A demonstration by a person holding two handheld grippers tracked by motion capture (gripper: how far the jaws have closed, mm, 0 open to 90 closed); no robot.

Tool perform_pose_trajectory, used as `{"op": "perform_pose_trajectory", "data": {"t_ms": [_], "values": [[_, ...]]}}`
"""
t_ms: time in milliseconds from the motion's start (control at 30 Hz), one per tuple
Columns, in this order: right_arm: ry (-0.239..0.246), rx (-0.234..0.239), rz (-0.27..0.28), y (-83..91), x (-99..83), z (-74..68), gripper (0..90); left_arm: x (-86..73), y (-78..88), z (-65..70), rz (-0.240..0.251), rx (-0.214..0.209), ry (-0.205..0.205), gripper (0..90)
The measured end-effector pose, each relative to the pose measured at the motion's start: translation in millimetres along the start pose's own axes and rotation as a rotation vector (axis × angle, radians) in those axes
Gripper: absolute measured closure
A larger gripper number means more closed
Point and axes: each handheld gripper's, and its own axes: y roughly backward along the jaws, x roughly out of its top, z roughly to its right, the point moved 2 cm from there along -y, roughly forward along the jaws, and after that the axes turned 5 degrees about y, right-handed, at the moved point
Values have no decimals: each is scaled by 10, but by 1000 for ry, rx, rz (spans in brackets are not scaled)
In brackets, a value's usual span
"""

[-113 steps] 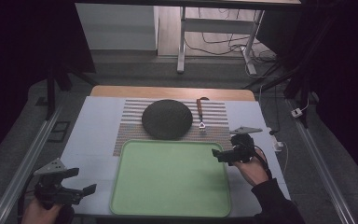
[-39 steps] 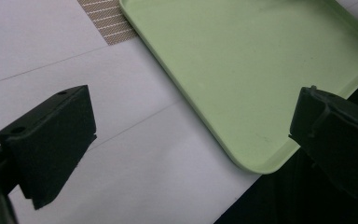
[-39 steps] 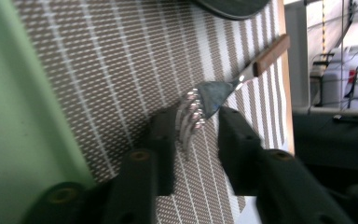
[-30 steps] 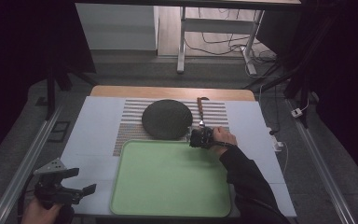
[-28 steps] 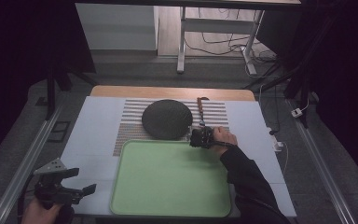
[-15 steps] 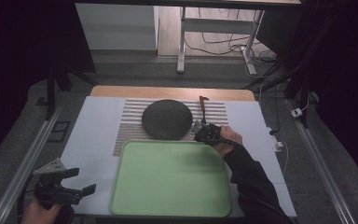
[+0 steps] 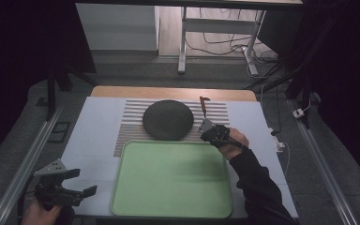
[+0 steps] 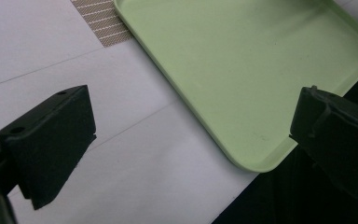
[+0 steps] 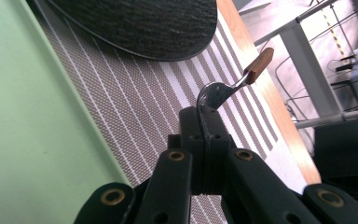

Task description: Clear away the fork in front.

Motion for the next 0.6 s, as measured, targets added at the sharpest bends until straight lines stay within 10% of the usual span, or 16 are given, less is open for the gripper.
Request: {"op": "perform_pose_trajectory", "data": {"t_ms": [600], "values": [[-273,157,192,475,-132,39,900,12,0,20,10,-40,-2,0]]}}
